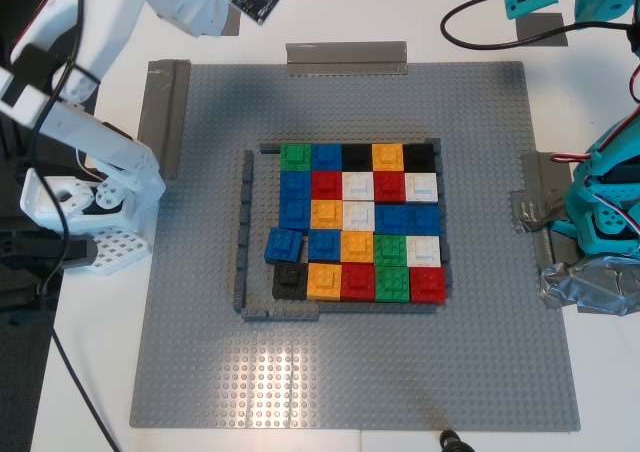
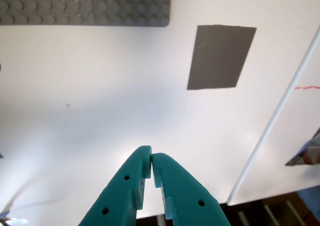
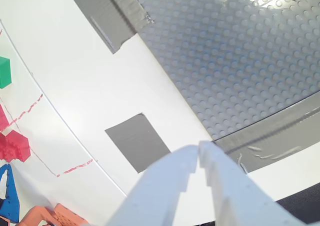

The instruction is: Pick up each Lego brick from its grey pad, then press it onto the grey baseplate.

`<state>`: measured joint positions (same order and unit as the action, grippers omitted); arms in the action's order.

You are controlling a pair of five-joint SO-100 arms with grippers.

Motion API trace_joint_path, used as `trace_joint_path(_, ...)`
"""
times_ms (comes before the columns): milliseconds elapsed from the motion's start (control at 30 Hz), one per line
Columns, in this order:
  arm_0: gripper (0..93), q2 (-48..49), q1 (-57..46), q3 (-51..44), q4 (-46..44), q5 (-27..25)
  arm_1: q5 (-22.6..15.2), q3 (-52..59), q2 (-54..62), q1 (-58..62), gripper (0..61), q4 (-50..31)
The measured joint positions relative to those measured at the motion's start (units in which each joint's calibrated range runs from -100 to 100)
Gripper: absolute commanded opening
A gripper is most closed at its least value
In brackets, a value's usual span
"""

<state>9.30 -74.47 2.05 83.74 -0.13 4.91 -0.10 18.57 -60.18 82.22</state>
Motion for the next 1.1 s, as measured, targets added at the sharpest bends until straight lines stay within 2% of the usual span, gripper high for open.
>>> trace_joint_path(200, 0.0, 0.0, 0.0, 0.0, 0.0, 0.0, -0.2, -2.5, -3.7, -0.8, 0.1, -2.8)
trace_joint_path(467, 0.0, 0.0, 0.0, 0.0, 0.0, 0.0, -0.1, -5.3, -7.5, -0.8, 0.1, -2.3)
trace_joint_path(733, 0.0, 0.0, 0.0, 0.0, 0.0, 0.0, -1.1, -18.9, -18.4, -0.8, 0.1, 4.6)
trace_joint_path(867, 0.0, 0.0, 0.0, 0.0, 0.0, 0.0, -0.6, -23.6, -20.0, -0.9, 0.1, 7.6)
trace_joint_path(967, 0.0, 0.0, 0.0, 0.0, 0.0, 0.0, -0.2, -22.3, -19.6, -1.5, 0.1, 6.8)
trace_joint_path(1100, 0.0, 0.0, 0.0, 0.0, 0.0, 0.0, 0.3, -10.8, -13.8, -1.9, 0.1, 1.8)
